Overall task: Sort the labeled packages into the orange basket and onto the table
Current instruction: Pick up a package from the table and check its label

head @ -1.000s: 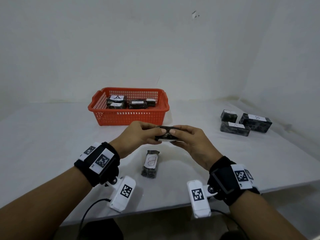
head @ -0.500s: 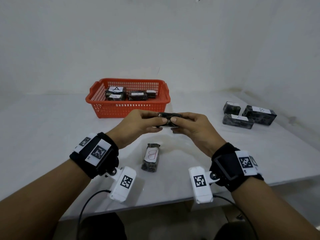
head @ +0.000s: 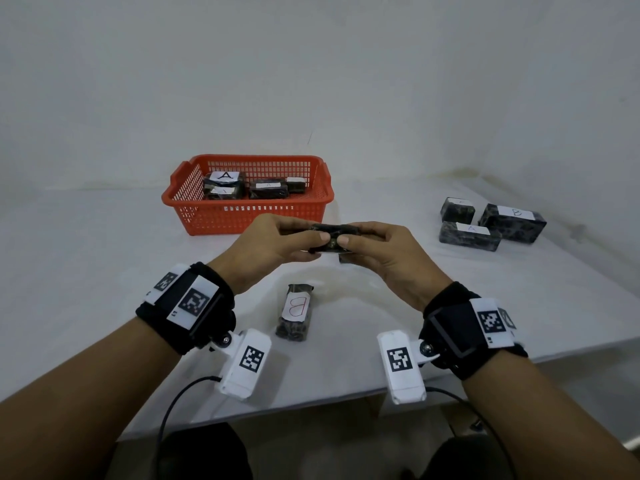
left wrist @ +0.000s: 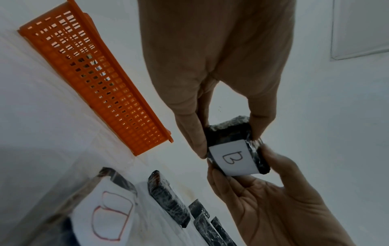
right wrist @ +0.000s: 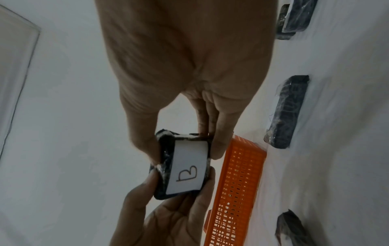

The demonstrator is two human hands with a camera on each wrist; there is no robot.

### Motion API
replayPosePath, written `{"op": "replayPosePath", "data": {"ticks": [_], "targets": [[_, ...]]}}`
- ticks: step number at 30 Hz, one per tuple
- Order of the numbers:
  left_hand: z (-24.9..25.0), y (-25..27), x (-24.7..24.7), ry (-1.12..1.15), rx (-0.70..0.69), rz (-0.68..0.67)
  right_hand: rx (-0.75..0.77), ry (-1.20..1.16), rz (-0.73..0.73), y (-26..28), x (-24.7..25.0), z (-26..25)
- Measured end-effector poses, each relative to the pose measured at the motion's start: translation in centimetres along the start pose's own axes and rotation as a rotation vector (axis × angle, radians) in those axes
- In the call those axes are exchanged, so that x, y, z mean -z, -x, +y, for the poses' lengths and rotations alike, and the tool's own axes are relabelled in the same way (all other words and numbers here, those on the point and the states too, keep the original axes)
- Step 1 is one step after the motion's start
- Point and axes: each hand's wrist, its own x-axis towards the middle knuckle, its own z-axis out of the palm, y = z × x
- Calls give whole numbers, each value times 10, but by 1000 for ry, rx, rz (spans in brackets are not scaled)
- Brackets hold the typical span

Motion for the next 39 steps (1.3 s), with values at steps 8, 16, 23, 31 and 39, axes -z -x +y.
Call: {"op": "replayPosePath", "data": {"ticks": [8,16,23,31,39], "targets": [[1,1,-4,24,54,-55,-6,-20,51,3,3,0],[3,0,-6,74,80,-60,-37,-31,53,3,3,-1],[2,0,-7,9,5,-11,-100,-72,-38,9,7,-6],[8,3,-5,-105,-32,-64,-132,-132,0,12,5,-5],[1,6,-19,-21,14,28,-30,-62,60,14,4,4]]}}
